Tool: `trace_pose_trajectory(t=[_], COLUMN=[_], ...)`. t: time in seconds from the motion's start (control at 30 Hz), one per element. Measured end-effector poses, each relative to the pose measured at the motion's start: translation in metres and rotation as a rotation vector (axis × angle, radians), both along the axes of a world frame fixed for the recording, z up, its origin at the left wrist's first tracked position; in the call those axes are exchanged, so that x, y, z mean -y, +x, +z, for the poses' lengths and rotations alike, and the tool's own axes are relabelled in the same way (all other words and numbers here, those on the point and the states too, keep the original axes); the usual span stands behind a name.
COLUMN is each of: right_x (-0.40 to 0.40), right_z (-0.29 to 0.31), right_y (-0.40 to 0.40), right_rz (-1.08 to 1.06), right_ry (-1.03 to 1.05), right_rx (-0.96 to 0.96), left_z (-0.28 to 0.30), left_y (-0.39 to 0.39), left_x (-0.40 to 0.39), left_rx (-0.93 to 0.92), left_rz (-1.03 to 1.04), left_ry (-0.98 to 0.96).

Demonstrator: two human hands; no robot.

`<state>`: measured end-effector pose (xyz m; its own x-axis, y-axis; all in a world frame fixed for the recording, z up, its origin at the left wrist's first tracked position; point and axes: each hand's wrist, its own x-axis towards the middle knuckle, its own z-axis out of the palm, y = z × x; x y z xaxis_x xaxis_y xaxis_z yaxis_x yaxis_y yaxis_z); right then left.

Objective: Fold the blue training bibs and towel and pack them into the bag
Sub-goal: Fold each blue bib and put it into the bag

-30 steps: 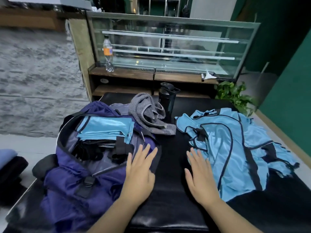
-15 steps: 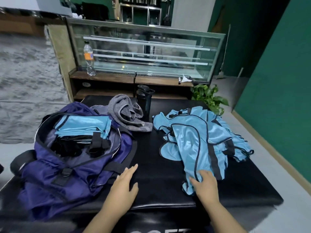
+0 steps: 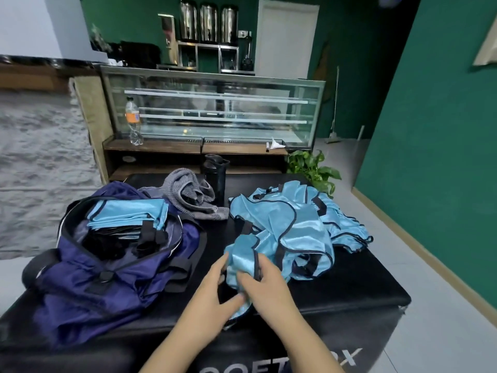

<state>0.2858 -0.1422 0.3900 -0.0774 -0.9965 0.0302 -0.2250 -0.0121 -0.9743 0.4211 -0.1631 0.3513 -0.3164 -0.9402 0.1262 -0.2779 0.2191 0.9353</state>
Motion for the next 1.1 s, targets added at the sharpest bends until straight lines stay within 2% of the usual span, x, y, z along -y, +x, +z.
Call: trace_pose_trajectory(t=[0.17,0.37,0.5,0.7,0.8,0.87,0.93,1.03,1.1], right_x=[-0.023,-0.043,-0.039,-0.028,-0.028,-0.03,-0.031,-0.033,-0.035], right_z=[0.009,0.018,0.007,-0.04,-0.062,-0.073,-0.077,-0.073,-0.067], right_y=[0.008,0.006,-0.003,-0.047,-0.06,-0.066,-0.069,-0.07,-0.066], right_rz=[0.15,0.215,0.098,-0.107,-0.244,-0.323,-0.32,-0.259,-0.244], right_ry=[-0.033,-0.087,-0.051,0.115,0.217,0.301,0.347,0.335,0.264], right_rx=[-0.055,-0.049,-0.079,-0.444,-0.538,-0.486,-0.363,-0.187,-0.167], left_z=[0.021,0.031,0.032,0.045,0.044,0.037,0.031,0.026,0.019], left_y=[0.0,0.007,0.018,0.036,0.033,0.03,0.025,0.014,0.01], left_x=[-0.024,-0.042,-0.042,-0.032,-0.027,-0.028,-0.032,-0.04,-0.043], left_rx=[-0.064,0.068,-0.005,-0.157,-0.337,-0.386,-0.355,-0.366,-0.336], left_rz=[0.067,0.158,0.22,0.456,0.456,0.408,0.328,0.218,0.159], left_ry=[-0.03,-0.073,-0.032,-0.051,0.052,0.087,0.067,0.132,0.179])
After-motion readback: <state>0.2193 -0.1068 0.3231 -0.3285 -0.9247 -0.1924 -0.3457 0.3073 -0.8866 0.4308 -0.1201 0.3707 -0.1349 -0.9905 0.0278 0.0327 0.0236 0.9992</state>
